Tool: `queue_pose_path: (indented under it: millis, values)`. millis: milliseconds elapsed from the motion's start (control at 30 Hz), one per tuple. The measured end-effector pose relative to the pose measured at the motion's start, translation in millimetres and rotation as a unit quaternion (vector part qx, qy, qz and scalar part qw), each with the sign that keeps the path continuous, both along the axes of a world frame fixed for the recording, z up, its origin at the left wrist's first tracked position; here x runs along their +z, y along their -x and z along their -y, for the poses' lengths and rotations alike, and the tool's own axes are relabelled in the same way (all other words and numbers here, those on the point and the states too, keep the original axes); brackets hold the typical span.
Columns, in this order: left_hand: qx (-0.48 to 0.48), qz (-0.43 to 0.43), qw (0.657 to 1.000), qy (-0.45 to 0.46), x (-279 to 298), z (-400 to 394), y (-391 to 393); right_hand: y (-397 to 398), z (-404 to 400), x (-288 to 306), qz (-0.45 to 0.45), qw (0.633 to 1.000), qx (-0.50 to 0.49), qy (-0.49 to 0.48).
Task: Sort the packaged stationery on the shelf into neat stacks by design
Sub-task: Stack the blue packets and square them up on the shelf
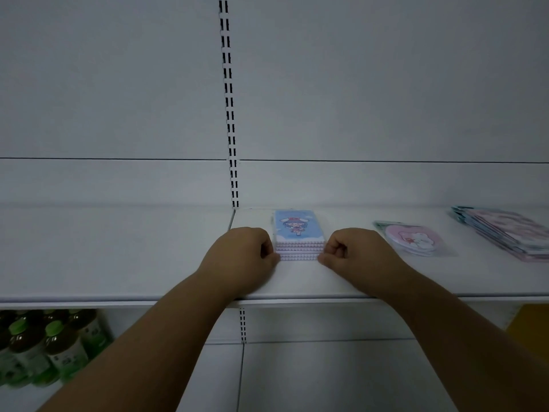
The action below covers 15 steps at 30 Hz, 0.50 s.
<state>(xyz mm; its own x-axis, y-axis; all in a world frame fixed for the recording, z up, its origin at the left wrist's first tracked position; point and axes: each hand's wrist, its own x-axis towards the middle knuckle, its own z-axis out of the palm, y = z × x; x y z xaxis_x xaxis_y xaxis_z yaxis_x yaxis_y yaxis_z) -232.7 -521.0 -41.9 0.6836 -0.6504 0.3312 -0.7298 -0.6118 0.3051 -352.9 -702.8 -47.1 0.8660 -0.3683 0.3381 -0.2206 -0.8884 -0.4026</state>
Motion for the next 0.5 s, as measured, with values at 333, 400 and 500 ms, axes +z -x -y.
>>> queue_pose_path:
  millis: [333,400,500]
  values:
    - [0.01,0.0,1.0,-0.014,11.0,-7.0,9.5,15.3,3.4,13.7,0.031,0.999,-0.016,-0.024]
    - [0.02,0.041,0.999,0.0,16.8,-9.6,21.2,32.7,17.2,21.0,0.06,0.997,-0.038,-0.018]
    - [-0.018,0.096,0.994,0.054,24.1,1.2,52.8,67.4,53.9,33.2,0.092,0.993,-0.074,-0.003]
